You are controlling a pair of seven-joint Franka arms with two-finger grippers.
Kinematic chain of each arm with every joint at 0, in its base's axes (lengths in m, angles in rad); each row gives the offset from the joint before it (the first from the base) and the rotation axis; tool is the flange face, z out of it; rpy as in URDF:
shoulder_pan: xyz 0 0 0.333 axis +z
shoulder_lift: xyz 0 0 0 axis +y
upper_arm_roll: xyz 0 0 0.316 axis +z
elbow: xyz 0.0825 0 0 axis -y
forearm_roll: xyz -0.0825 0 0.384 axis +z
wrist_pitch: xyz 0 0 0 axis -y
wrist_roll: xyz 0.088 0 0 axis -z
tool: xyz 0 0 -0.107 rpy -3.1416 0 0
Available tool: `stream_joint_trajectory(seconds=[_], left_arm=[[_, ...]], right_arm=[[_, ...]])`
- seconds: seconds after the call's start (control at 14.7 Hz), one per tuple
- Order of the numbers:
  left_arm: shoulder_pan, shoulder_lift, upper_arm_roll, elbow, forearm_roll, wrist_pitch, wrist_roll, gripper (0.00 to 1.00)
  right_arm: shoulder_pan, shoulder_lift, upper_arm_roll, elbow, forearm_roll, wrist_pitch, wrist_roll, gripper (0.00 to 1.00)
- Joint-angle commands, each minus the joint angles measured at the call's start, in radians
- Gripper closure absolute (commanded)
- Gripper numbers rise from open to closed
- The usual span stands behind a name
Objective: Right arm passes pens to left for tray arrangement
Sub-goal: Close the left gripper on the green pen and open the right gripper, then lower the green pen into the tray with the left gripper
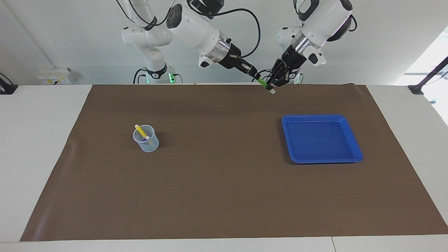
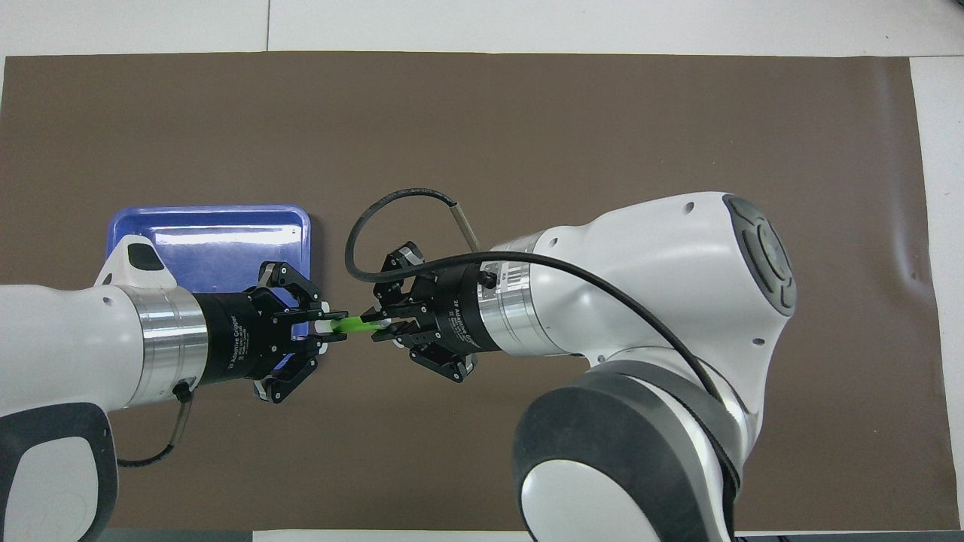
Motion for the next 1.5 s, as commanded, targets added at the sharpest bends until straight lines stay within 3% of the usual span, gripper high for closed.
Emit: stream_joint_trajectory(seconds=[0.0, 0.07, 0.41, 0.82, 1.02, 1.22, 1.43], left_arm=[[0.008, -0.024, -0.003, -0.02, 0.009, 0.013, -0.001, 1.0], [0.01, -0.024, -0.002, -0.02, 0.008, 0.013, -0.005, 1.0], [0.011, -0.021, 0.007, -0.017, 0.007, 0.016, -0.004, 1.0], [0.138, -0.01, 0.009, -0.018, 0.009, 0.007, 0.189, 1.0], [0.212, 0.031, 0.009, -0.02, 0.012, -0.009, 0.516, 1.0], [0.284, 0.094, 0.009, -0.024, 0.02, -0.012, 0.895, 1.0], [0.298, 0.18, 0.009, -0.018, 0.147, -0.004, 1.192, 1.0]], right_arm=[[-0.01, 0.006, 0.01, 0.008, -0.014, -0.007, 0.0, 0.15], [-0.01, 0.006, 0.01, 0.008, -0.032, -0.006, 0.0, 0.0], [-0.016, 0.006, 0.004, 0.02, -0.074, -0.014, -0.001, 0.0], [-0.022, -0.015, -0.055, 0.019, -0.33, -0.085, -0.096, 0.0], [-0.022, -0.037, -0.112, -0.012, -0.492, -0.158, -0.262, 0.0], [-0.024, -0.087, -0.207, -0.105, -0.588, -0.193, -0.519, 0.0], [-0.024, -0.104, -0.304, -0.179, -0.676, -0.191, -0.775, 0.0]])
